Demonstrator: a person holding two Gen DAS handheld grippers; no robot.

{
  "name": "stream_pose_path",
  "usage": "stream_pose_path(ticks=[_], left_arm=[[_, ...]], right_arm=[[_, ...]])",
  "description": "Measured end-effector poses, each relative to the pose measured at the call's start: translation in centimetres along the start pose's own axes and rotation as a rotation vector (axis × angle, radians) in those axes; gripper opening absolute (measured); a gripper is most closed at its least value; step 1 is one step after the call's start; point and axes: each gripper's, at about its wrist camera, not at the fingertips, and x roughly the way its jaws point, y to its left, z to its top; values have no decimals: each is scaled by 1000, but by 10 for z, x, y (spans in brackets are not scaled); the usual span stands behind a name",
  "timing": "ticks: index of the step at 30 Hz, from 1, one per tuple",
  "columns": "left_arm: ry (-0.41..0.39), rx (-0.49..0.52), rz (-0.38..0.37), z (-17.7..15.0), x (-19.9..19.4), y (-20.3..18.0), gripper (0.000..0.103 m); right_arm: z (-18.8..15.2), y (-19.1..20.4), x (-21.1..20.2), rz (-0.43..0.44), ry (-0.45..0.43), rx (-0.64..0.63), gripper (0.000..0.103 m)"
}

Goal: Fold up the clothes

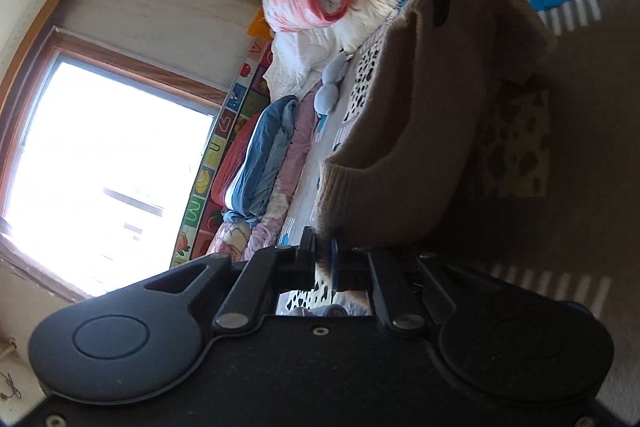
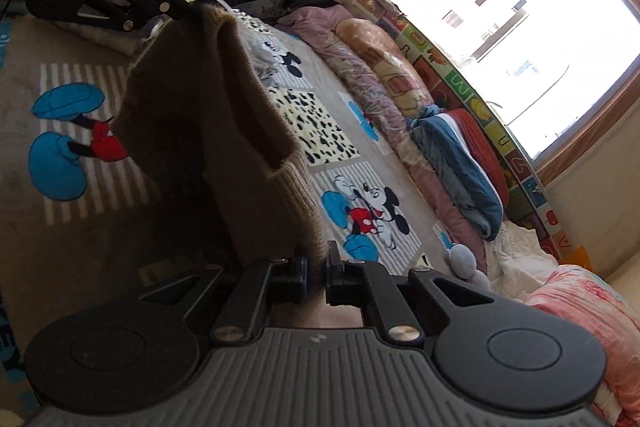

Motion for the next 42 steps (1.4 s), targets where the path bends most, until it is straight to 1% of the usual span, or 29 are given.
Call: stream_pose_path(ticks=[3, 5, 8, 13, 17, 21, 22, 23, 24, 25, 26, 27, 29, 31, 33, 35, 36, 38, 39, 41, 42], left_arm=[[-4, 22, -11, -8, -37, -32, 5], [-14, 79, 6, -20, -68, -53, 5], [-29, 135, -2, -33, -105, -72, 5], [-29, 177, -50, -38, -130, -124, 5], [-6, 171, -83, -46, -152, -165, 5], [47, 137, -113, -46, -158, -200, 6], [69, 123, -127, -47, -158, -208, 8], [90, 106, -153, -47, -159, -215, 13], [103, 81, -184, -47, -160, -218, 21], [108, 50, -205, -46, -162, -220, 23], [113, 19, -224, -46, -164, -220, 26], [121, -13, -243, -46, -167, -217, 30], [135, -87, -271, -47, -171, -208, 30], [150, -201, -267, -50, -172, -189, 30], [165, -325, -260, -54, -172, -169, 30], [182, -482, -243, -59, -169, -144, 30], [189, -571, -232, -62, -168, -131, 33], [199, -783, -206, -73, -167, -106, 39], [204, -903, -198, -80, -166, -94, 45], [211, -1157, -191, -98, -163, -75, 47], [207, -1308, -205, -110, -162, -69, 47]], right_arm=[[-7, 53, -16, 46, 1, -96, 9], [-10, 84, -33, 67, -10, -158, 9], [-17, 122, -60, 101, -27, -203, 9], [-35, 179, -89, 153, -21, -288, 9], [-51, 225, -102, 195, 3, -337, 9], [-61, 260, -103, 217, 31, -331, 9], [-63, 268, -102, 225, 41, -326, 10], [-65, 275, -100, 241, 51, -316, 12], [-67, 281, -98, 256, 65, -310, 14], [-70, 288, -96, 270, 86, -309, 22], [-71, 293, -95, 274, 97, -306, 24], [-71, 296, -98, 264, 95, -302, 25], [-69, 299, -106, 256, 85, -277, 26], [-64, 288, -118, 277, 54, -203, 29], [-61, 277, -130, 255, 33, -166, 30], [-58, 264, -141, 234, 9, -118, 30], [-57, 252, -147, 221, -7, -70, 30], [-54, 227, -158, 189, -43, 47, 31], [-54, 212, -164, 172, -70, 133, 32], [-61, 182, -177, 151, -130, 329, 36], [-68, 166, -181, 149, -168, 457, 38]])
